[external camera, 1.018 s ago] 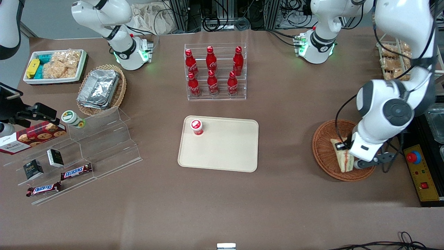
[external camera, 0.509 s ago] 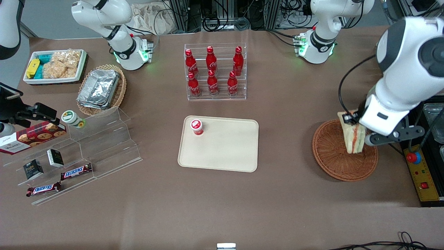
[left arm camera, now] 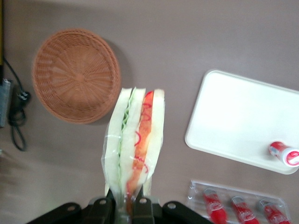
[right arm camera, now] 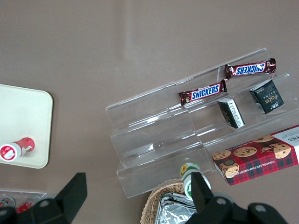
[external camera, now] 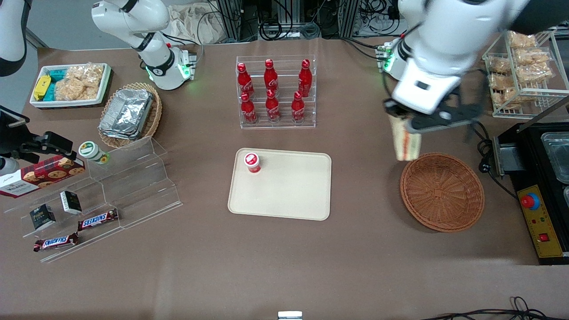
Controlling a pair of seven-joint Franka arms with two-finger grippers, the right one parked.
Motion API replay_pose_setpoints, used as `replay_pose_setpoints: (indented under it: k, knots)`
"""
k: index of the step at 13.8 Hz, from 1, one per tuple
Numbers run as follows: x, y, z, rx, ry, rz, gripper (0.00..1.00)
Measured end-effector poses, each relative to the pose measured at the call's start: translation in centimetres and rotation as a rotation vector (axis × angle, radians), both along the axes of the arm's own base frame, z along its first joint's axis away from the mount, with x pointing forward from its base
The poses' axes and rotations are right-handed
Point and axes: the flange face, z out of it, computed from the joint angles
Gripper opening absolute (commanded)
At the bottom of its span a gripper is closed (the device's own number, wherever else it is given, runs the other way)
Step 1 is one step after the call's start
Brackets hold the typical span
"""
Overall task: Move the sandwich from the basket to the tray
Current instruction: 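Carry the held sandwich over the cream tray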
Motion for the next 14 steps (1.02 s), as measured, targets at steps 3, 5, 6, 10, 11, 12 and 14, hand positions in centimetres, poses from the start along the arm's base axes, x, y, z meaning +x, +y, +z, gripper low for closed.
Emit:
replay_pose_setpoints:
  k: [3, 5, 6, 10, 11, 12, 14]
  knots:
    - [-0.1, -6.1, -4.9, -0.014, 0.003, 0.033, 0.02]
    - [2.2, -8.4, -10.2, -0.041, 0.002, 0.072, 0.02]
    - [3.3, -9.5, -13.4, -0.052, 0.009, 0.089, 0.02]
    - [5.9, -13.6, -26.0, -0.107, 0.025, 0.167, 0.02]
    - [6.0, -14.3, -28.5, -0.117, 0.031, 0.172, 0.02]
    - [5.8, -15.2, -30.6, -0.122, 0.038, 0.168, 0.02]
    - [4.9, -16.6, -33.5, -0.113, 0.060, 0.160, 0.02]
